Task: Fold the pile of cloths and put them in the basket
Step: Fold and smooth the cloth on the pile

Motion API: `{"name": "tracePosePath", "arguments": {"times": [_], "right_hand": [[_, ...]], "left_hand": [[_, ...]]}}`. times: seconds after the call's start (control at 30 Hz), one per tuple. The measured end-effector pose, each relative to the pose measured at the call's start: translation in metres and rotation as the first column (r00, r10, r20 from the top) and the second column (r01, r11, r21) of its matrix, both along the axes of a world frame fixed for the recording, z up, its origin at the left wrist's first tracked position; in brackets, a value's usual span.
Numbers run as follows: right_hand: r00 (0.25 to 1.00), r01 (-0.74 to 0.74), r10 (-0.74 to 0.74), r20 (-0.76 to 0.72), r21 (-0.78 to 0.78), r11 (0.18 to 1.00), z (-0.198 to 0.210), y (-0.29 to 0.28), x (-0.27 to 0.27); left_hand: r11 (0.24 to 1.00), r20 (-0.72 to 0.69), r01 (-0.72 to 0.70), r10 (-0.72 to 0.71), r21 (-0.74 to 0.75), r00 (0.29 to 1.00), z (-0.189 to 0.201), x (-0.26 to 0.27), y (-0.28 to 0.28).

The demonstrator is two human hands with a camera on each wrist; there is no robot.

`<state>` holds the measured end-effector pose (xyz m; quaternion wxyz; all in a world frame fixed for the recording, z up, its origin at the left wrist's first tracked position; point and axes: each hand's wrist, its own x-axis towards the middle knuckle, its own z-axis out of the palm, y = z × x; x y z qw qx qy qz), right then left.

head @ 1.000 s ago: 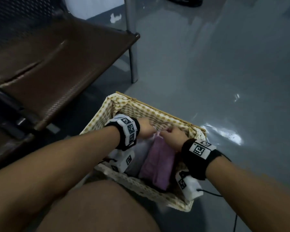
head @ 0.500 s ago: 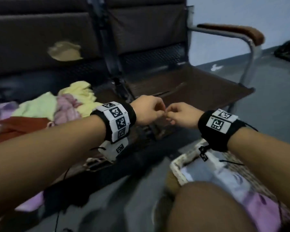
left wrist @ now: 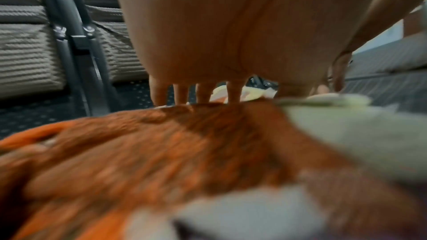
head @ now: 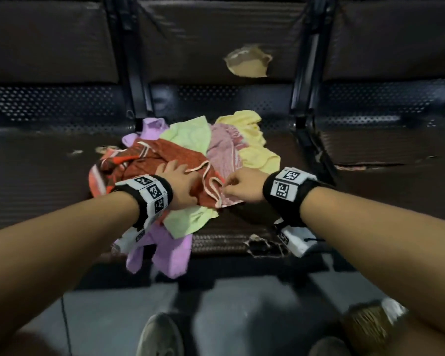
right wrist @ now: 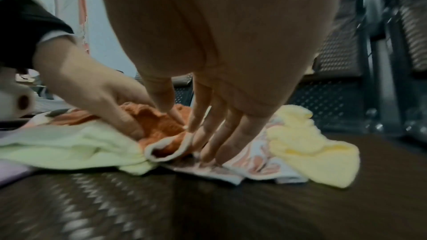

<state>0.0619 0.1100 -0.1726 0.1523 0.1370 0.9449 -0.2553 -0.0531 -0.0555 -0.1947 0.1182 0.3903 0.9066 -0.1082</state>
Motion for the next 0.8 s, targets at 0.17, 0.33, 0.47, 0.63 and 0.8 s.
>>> {"name": "tracePosePath", "arguments": {"times": [0.17,0.33,0.47,0.63,0.8], "right_hand": [[0.997,0.055,-0.057,-0.057,-0.034,0.998,-0.03,-0.032,-0.024],[0.921,0.348,-0.361,-0.145,-0.104,0.932,-0.041,-0.037,-0.042],[0.938,0.21,-0.243,-0.248,-0.151,0.966,-0.031,-0.034,-0.04],[0.814,0.31,-0.389,-0.431,-0.245,0.919,0.005,-0.016,-0.016],[0.521,0.544,-0.644,-0.56,-0.363,0.756,0.038,0.032,0.024]], "left_hand": [[0.989,0.033,-0.005,0.001,0.149,0.999,-0.004,-0.022,-0.027],[0.895,0.045,-0.024,0.004,0.445,0.999,-0.001,-0.012,-0.021],[0.671,0.13,-0.08,-0.025,0.737,0.991,0.016,-0.001,-0.011],[0.624,0.135,-0.073,-0.052,0.778,0.99,0.033,0.006,0.002],[0.764,-0.02,-0.114,0.164,0.635,0.986,0.033,0.011,0.02]]}}
